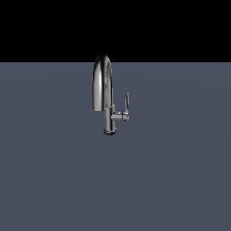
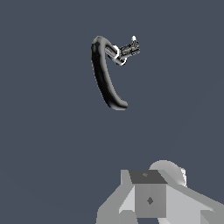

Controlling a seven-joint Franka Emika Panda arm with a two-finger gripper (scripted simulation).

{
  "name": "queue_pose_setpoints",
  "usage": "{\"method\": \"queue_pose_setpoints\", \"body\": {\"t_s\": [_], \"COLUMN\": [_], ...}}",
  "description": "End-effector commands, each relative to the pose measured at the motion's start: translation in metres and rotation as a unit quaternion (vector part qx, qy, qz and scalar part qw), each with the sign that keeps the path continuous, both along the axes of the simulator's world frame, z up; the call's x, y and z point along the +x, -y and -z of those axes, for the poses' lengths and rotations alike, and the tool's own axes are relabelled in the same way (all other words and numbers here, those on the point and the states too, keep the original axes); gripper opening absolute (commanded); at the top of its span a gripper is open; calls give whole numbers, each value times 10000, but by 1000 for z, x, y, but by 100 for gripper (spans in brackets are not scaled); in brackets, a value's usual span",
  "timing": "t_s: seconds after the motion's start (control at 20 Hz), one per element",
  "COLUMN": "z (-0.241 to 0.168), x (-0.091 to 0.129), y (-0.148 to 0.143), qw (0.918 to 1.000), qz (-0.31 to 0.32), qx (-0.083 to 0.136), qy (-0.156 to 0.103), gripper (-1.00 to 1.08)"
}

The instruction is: Turn on the faucet by rotating a designated handle.

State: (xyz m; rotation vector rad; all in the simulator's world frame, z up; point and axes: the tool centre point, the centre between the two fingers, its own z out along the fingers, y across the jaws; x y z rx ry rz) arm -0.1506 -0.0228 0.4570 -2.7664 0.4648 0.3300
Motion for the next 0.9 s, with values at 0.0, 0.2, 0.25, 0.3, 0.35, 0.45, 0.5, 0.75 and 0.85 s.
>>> {"method": "queue_pose_setpoints", "body": {"t_s": [0.0, 0.2, 0.25, 0.3, 0.35, 0.45, 0.5, 0.75, 0.85], "z": [7, 19, 23, 26, 30, 37, 41, 63, 73], "x": [14, 37, 42, 47, 53, 63, 69, 94, 104], "y": [2, 5, 6, 7, 8, 10, 11, 17, 20], "qw": [9994, 9962, 9949, 9934, 9918, 9878, 9855, 9707, 9631], "qz": [193, 499, 577, 655, 733, 889, 968, 1368, 1530], "qx": [202, 530, 613, 697, 781, 952, 1037, 1475, 1655], "qy": [-183, -478, -553, -628, -703, -854, -930, -1316, -1473], "gripper": [-100, -100, -100, -100, -100, -100, -100, -100, -100]}}
